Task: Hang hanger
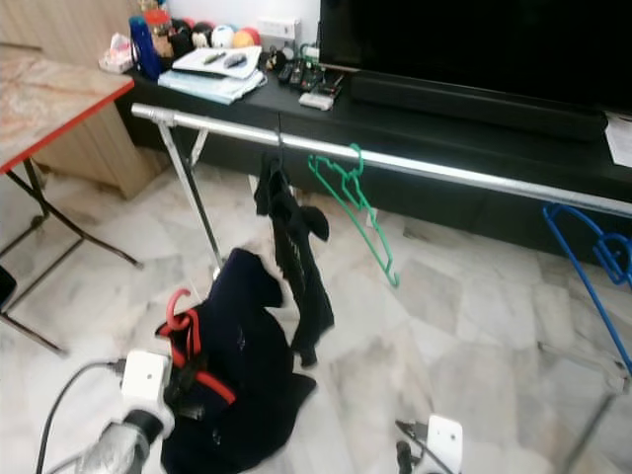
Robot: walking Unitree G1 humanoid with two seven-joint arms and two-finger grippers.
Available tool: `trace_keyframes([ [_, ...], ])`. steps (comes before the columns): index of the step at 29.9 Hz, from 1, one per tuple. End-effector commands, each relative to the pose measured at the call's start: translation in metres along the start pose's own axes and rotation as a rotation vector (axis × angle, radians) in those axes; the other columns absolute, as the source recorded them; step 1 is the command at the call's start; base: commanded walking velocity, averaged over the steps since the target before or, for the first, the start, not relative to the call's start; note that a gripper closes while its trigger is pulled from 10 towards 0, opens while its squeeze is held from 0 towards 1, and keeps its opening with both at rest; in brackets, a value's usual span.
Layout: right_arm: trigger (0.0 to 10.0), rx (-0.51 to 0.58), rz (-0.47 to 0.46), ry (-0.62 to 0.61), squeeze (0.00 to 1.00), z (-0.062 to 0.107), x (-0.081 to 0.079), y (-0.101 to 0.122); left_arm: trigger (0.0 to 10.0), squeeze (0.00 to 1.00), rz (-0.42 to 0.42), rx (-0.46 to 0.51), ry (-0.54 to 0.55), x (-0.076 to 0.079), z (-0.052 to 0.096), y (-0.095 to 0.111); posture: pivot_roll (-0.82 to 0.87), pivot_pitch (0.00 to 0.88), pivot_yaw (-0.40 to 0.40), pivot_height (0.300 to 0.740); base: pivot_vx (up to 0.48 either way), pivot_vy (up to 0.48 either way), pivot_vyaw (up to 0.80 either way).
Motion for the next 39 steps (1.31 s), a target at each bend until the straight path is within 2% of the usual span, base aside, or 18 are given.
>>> trace_keyframes([
  [1,10.0,-0.039,-0.005,-0.020,0.00,0.0023,0.0070,-0.0133,10.0,0.00,0.007,0.022,-0.003,0.0024,0.0009,0.0032,0.00,0.173,-0.035,0.740,0.000,0.000,0.00],
  [17,10.0,-0.045,-0.006,-0.024,0.00,0.0024,0.0085,-0.0141,10.0,0.00,0.003,0.015,0.004,-0.0001,0.0020,0.0017,0.00,0.180,-0.037,0.740,0.000,0.000,0.00],
  [23,10.0,-0.056,0.003,-0.019,0.00,0.0024,0.0083,-0.0151,10.0,0.00,-0.019,0.008,-0.007,0.0015,0.0020,0.0010,0.00,0.180,-0.037,0.740,0.000,0.000,-0.79],
  [29,10.0,-0.045,-0.002,-0.021,0.00,0.0023,0.0083,-0.0139,10.0,0.00,-0.027,0.002,-0.014,0.0029,0.0022,-0.0001,0.00,0.181,-0.037,0.740,0.000,-0.372,-0.66],
  [39,10.0,-0.043,-0.005,-0.020,0.00,0.0024,0.0075,-0.0139,10.0,0.00,-0.029,0.003,-0.022,0.0055,0.0022,-0.0001,0.00,0.183,-0.038,0.740,0.000,-0.380,0.00],
])
Point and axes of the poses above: a point about 5 cm out from each wrist's last joint towards the gripper, its own z axis pointing back from the gripper into the wrist, its own y axis along the axis of the wrist's last joint, x = y × z, the point moved 6 cm from there along -z, pointing out of the wrist towards the gripper, and after that the axes turned 3 degrees about z, right-handed, at the moved point
